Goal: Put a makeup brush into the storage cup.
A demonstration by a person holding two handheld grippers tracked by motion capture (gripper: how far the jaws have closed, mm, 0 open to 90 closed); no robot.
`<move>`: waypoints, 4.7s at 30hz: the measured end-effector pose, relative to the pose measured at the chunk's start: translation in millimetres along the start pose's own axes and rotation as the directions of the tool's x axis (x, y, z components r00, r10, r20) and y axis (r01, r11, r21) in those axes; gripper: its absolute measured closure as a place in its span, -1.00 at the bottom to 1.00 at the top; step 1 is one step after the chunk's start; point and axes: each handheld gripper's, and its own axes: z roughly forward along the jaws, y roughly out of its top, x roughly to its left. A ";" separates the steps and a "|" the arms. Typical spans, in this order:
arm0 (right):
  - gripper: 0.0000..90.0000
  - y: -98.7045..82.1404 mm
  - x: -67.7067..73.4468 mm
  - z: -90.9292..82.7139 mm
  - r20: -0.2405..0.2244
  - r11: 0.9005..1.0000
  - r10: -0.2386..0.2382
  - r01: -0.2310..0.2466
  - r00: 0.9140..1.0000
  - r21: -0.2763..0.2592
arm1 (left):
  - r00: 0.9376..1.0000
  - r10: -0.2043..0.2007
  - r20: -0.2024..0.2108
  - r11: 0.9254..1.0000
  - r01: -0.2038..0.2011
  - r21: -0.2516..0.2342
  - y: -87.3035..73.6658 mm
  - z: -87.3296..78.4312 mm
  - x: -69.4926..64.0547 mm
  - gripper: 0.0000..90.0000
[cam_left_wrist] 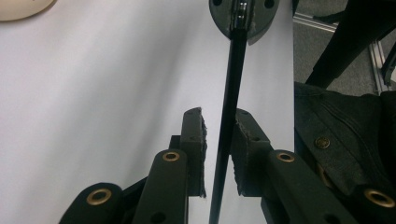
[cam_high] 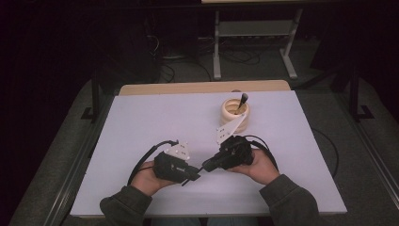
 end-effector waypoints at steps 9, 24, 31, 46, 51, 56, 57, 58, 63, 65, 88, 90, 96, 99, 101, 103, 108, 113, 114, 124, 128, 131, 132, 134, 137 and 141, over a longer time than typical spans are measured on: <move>0.88 13.4 4.6 -4.4 0.028 0.995 -0.054 0.052 0.998 0.080 | 0.999 0.031 0.015 0.999 -0.031 0.010 2.4 0.8 -1.1 0.86; 0.45 -3.8 0.8 -11.0 0.064 0.986 0.074 -0.063 0.995 -0.153 | 0.999 -0.025 -0.035 0.997 0.022 -0.071 2.3 -10.0 4.9 0.89; 0.47 -6.3 1.5 -5.9 0.071 0.981 0.083 -0.069 0.994 -0.183 | 0.999 -0.038 -0.035 0.995 0.035 -0.089 3.7 -9.0 5.7 0.89; 0.83 -3.9 2.3 -7.4 0.079 0.975 0.079 -0.061 0.994 -0.216 | 0.998 -0.050 -0.027 0.994 0.047 -0.099 7.7 -4.5 6.2 0.89; 0.88 -3.8 3.1 -6.7 0.062 0.979 0.068 -0.055 0.996 -0.194 | 0.999 -0.032 -0.034 0.997 0.029 -0.071 7.9 -3.2 5.1 0.84; 0.88 -4.1 3.4 -7.2 0.072 0.984 0.070 -0.057 0.995 -0.169 | 0.999 -0.037 -0.037 0.997 0.035 -0.071 6.5 -3.2 5.6 0.61; 0.88 -4.5 2.8 -7.7 0.072 0.985 0.071 -0.058 0.995 -0.164 | 0.999 -0.039 -0.031 0.997 0.037 -0.068 6.4 -3.3 5.2 0.56; 0.88 -4.7 2.8 -8.0 0.075 0.985 0.077 -0.064 0.994 -0.161 | 0.999 -0.041 -0.031 0.997 0.038 -0.068 6.0 -3.2 4.3 0.54; 0.88 -6.8 0.0 -11.4 0.089 0.987 0.089 -0.075 0.992 -0.141 | 0.998 -0.043 -0.043 0.997 0.041 -0.066 1.6 -3.7 4.5 0.46; 0.88 -7.7 -0.9 -12.4 0.097 0.988 0.092 -0.078 0.991 -0.136 | 0.997 -0.058 -0.041 0.996 0.055 -0.077 -0.6 -3.8 4.3 0.44; 0.88 -21.7 -18.7 -34.8 0.157 0.984 0.166 -0.153 0.974 -0.092 | 0.993 -0.085 -0.087 0.992 0.075 -0.105 -18.4 -13.4 5.6 0.31; 0.88 -22.4 -20.2 -37.5 0.159 0.982 0.174 -0.161 0.972 -0.095 | 0.992 -0.089 -0.093 0.991 0.079 -0.111 -19.5 -14.4 5.4 0.30; 0.88 -23.0 -23.4 -44.4 0.167 0.981 0.184 -0.171 0.969 -0.091 | 0.990 -0.099 -0.100 0.989 0.087 -0.122 -22.8 -17.8 4.9 0.29; 0.88 -23.1 -25.0 -47.0 0.178 0.981 0.186 -0.173 0.966 -0.085 | 0.989 -0.098 -0.106 0.988 0.084 -0.128 -24.7 -18.7 4.9 0.29; 0.88 -23.3 -25.5 -48.6 0.176 0.980 0.195 -0.183 0.965 -0.084 | 0.989 -0.094 -0.110 0.989 0.080 -0.125 -25.6 -19.7 5.1 0.28; 0.88 -24.0 -26.6 -50.0 0.183 0.979 0.199 -0.186 0.963 -0.083 | 0.988 -0.102 -0.116 0.987 0.086 -0.133 -26.5 -20.0 4.6 0.28; 0.88 -24.8 -28.5 -53.6 0.191 0.978 0.205 -0.193 0.960 -0.080 | 0.985 -0.112 -0.128 0.986 0.094 -0.139 -29.0 -21.1 3.9 0.24; 0.88 -24.1 -29.8 -58.3 0.198 0.977 0.209 -0.196 0.958 -0.081 | 0.984 -0.117 -0.134 0.985 0.098 -0.140 -30.9 -21.8 2.6 0.22; 0.88 -24.2 -30.1 -59.1 0.199 0.977 0.208 -0.195 0.958 -0.082 | 0.984 -0.116 -0.134 0.986 0.097 -0.138 -31.1 -22.0 2.6 0.23; 0.88 -23.9 -33.4 -63.3 0.214 0.978 0.209 -0.198 0.954 -0.073 | 0.982 -0.119 -0.146 0.986 0.100 -0.135 -33.8 -24.7 1.8 0.22; 0.88 -23.2 -34.5 -65.3 0.212 0.976 0.215 -0.203 0.953 -0.075 | 0.982 -0.119 -0.147 0.985 0.098 -0.141 -35.0 -25.1 2.1 0.22; 0.88 -23.0 -35.8 -66.7 0.213 0.976 0.217 -0.205 0.953 -0.076 | 0.982 -0.118 -0.148 0.986 0.098 -0.138 -35.5 -25.4 2.6 0.22; 0.88 -22.7 -36.2 -67.3 0.216 0.976 0.217 -0.205 0.952 -0.075 | 0.982 -0.116 -0.148 0.986 0.096 -0.134 -35.6 -25.7 2.7 0.22; 0.88 -21.9 -36.6 -68.8 0.217 0.976 0.216 -0.204 0.952 -0.073 | 0.982 -0.111 -0.151 0.987 0.091 -0.133 -35.8 -26.5 3.2 0.22; 0.88 -20.8 -37.2 -71.4 0.219 0.976 0.215 -0.204 0.952 -0.074 | 0.981 -0.119 -0.151 0.985 0.098 -0.141 -36.0 -26.5 3.4 0.22; 0.88 -19.4 -38.6 -75.7 0.224 0.976 0.214 -0.202 0.951 -0.077 | 0.981 -0.121 -0.151 0.985 0.100 -0.143 -36.7 -27.5 4.5 0.22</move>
